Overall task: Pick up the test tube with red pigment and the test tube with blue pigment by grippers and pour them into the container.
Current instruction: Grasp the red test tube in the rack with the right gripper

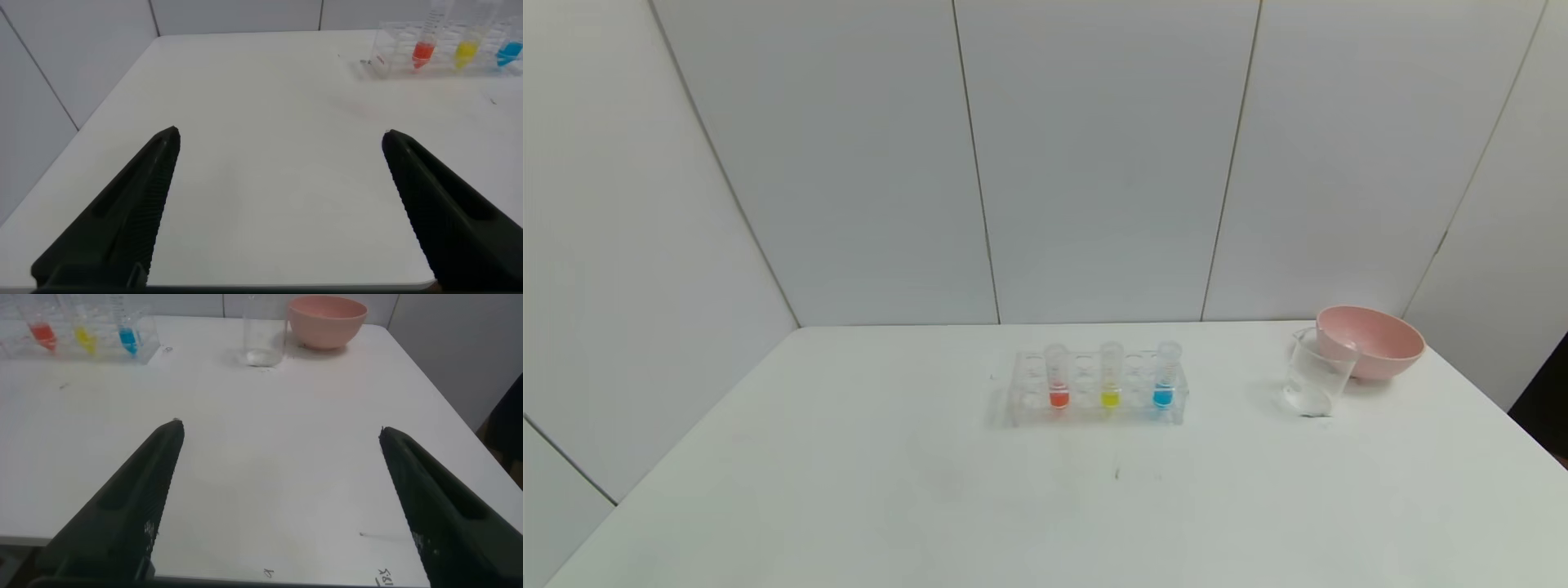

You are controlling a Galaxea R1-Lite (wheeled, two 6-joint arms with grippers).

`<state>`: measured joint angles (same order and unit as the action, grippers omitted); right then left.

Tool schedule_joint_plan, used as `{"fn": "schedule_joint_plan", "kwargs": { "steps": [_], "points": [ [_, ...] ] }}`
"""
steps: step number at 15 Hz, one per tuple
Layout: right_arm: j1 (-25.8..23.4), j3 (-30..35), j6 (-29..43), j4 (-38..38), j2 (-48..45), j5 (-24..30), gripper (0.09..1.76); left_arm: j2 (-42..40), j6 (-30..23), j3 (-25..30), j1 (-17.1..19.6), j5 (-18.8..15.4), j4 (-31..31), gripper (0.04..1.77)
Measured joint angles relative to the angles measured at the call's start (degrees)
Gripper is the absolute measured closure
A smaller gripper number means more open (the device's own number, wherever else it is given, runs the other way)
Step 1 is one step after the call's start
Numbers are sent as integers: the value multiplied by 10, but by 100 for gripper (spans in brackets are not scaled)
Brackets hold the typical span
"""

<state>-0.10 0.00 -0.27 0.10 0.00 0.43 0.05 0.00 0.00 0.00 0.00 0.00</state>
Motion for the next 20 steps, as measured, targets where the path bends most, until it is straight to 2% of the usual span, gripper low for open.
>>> {"fn": "schedule_joint_plan", "kwargs": {
  "steps": [20],
  "points": [
    [0, 0, 0, 0, 0, -1, 14, 0, 0, 0, 0, 0, 0, 5]
  ]
}}
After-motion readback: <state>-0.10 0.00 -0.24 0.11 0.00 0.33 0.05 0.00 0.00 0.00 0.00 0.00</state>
